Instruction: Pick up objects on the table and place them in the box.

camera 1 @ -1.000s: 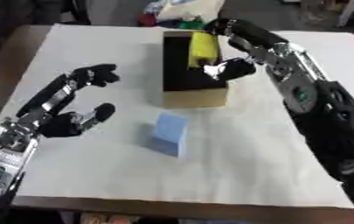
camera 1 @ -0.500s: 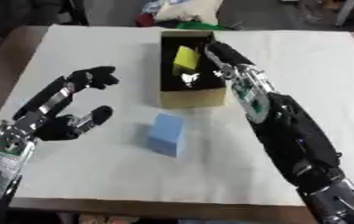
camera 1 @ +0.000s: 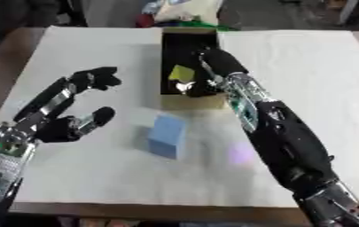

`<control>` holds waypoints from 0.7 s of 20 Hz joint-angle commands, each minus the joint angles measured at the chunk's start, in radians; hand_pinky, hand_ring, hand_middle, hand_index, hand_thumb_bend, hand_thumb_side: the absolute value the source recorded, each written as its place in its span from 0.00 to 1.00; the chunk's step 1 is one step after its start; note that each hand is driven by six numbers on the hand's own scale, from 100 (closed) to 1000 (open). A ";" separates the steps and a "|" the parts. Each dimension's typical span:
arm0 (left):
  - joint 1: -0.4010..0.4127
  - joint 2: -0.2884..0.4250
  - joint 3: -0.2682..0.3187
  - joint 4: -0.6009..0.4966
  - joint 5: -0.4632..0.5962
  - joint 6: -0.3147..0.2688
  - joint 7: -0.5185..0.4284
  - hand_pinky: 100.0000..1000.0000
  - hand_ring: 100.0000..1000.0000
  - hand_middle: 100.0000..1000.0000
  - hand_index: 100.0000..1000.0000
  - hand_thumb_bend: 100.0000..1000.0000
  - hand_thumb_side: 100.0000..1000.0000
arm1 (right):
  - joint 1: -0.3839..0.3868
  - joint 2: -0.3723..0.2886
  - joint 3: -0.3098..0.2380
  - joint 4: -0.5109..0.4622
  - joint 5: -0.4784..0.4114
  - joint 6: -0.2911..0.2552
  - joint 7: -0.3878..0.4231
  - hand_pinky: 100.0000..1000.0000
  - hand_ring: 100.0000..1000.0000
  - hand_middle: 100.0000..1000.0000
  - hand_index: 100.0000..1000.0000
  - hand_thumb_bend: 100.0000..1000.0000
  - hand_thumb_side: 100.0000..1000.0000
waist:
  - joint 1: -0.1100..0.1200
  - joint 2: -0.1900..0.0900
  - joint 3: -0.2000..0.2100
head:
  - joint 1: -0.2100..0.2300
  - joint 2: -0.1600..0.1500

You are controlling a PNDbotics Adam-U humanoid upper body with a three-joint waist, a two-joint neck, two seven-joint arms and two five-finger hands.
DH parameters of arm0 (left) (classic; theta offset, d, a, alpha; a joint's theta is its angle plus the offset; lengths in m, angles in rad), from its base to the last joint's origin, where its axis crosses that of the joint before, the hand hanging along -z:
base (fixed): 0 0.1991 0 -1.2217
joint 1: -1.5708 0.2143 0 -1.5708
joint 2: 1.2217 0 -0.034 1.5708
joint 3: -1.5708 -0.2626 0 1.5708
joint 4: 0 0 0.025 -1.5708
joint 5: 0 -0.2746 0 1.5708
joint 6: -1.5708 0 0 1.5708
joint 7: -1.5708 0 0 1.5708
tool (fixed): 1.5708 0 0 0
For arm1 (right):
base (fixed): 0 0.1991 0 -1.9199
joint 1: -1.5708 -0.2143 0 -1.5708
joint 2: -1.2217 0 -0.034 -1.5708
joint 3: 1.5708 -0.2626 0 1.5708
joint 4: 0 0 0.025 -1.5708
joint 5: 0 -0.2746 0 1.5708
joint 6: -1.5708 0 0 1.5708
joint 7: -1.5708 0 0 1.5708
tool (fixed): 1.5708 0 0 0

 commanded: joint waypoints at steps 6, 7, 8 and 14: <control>-0.007 0.018 0.008 -0.012 0.001 0.001 0.001 0.81 0.82 0.74 0.95 0.38 0.78 | -0.012 -0.014 -0.021 -0.071 0.090 -0.007 -0.044 0.89 0.90 0.92 1.00 0.58 0.80 | 0.002 -0.015 -0.014 | 0.006 -0.013; -0.007 0.019 0.008 -0.012 0.000 0.001 0.001 0.81 0.82 0.74 0.95 0.38 0.78 | -0.011 -0.020 -0.021 -0.084 0.082 -0.008 -0.052 0.89 0.90 0.92 1.00 0.58 0.80 | 0.002 -0.015 -0.016 | 0.008 -0.014; -0.006 0.019 0.009 -0.011 0.000 0.001 0.002 0.81 0.82 0.74 0.95 0.38 0.78 | -0.010 -0.027 -0.020 -0.100 0.071 -0.009 -0.061 0.88 0.89 0.92 1.00 0.56 0.80 | 0.002 -0.015 -0.018 | 0.011 -0.014; -0.004 0.027 0.016 -0.009 -0.005 0.003 0.009 0.81 0.82 0.74 0.95 0.38 0.79 | 0.029 -0.086 -0.018 -0.237 -0.021 -0.052 -0.133 0.83 0.85 0.87 0.98 0.47 0.75 | 0.000 -0.013 -0.043 | 0.032 -0.016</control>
